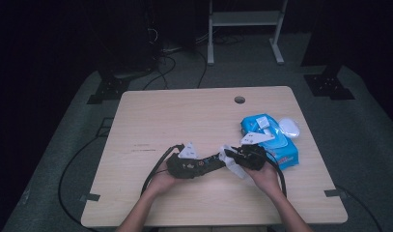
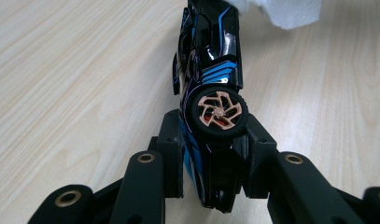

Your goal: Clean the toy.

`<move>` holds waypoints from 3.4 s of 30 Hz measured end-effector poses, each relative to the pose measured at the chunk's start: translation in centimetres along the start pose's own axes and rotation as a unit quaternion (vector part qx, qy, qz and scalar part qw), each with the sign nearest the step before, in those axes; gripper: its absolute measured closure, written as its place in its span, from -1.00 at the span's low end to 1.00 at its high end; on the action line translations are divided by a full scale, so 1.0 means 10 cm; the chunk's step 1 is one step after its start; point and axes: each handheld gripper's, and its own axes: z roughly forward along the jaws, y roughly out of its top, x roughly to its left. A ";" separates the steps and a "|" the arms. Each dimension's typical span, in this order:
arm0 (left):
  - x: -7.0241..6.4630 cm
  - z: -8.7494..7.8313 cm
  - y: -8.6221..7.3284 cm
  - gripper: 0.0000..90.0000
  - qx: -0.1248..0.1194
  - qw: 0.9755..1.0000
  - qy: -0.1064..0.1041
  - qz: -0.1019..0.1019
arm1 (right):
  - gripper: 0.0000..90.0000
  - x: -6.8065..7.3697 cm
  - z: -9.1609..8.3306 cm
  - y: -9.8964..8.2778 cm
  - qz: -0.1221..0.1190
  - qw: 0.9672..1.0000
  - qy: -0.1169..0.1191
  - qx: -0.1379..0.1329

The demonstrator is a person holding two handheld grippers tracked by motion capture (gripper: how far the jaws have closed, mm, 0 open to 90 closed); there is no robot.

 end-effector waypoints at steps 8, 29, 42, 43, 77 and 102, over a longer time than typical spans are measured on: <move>0.06 -0.10 -0.06 0.47 0.011 1.000 -0.026 0.005 | 0.78 -0.08 -0.01 -0.04 0.018 1.000 -0.004 0.008; 0.04 -0.18 0.00 0.42 0.037 0.999 -0.018 0.023 | 0.78 0.08 0.03 0.00 0.018 0.999 0.039 0.006; 0.01 -0.10 0.06 0.30 0.055 0.998 -0.002 0.016 | 0.78 0.23 0.10 0.05 0.006 0.998 0.064 -0.005; 0.01 -0.11 0.05 0.31 0.055 0.998 0.000 0.018 | 0.78 0.19 0.09 0.04 0.010 0.998 0.059 -0.005; 0.05 -0.31 0.00 0.43 0.074 0.995 -0.019 0.056 | 0.78 0.16 0.09 -0.02 -0.001 1.000 0.030 0.007; 0.04 -0.32 0.02 0.42 0.088 0.995 -0.015 0.050 | 0.78 0.13 0.05 -0.03 0.007 1.000 0.025 -0.003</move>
